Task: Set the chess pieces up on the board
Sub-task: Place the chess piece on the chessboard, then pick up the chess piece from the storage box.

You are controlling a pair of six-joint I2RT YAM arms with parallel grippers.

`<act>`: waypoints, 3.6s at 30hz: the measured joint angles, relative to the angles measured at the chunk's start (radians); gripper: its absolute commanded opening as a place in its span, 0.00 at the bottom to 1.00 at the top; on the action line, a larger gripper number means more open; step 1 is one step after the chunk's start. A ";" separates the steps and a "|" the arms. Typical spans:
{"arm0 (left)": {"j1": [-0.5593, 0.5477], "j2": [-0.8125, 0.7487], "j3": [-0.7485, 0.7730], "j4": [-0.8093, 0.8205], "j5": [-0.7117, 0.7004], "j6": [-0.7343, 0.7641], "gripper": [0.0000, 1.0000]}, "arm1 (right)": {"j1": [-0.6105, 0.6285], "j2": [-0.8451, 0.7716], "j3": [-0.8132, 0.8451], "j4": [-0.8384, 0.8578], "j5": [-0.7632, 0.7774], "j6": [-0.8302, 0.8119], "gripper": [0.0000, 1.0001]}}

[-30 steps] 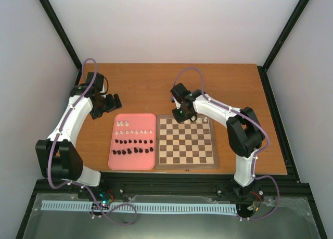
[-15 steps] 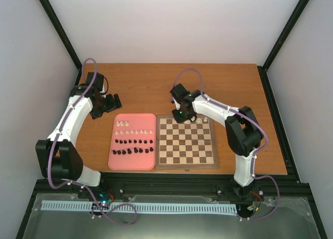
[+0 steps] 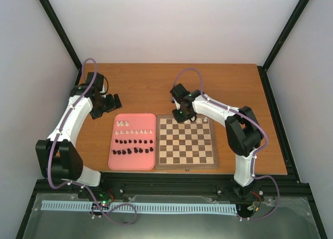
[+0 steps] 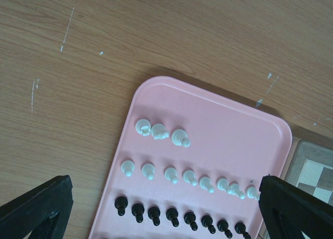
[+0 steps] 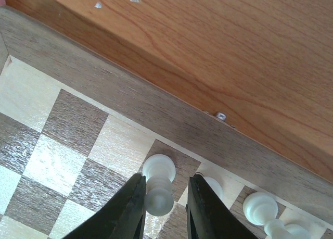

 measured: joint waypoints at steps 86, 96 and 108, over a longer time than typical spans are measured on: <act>-0.229 0.243 -0.102 0.154 -0.031 0.080 0.54 | -0.147 -0.176 0.134 -0.089 0.047 -0.017 0.60; -0.230 0.300 -0.063 0.169 -0.055 0.078 0.53 | -0.167 -0.209 0.077 -0.086 0.043 -0.008 0.60; -0.225 0.315 -0.061 0.174 -0.064 0.078 0.51 | -0.176 -0.212 0.069 -0.079 0.031 -0.003 0.60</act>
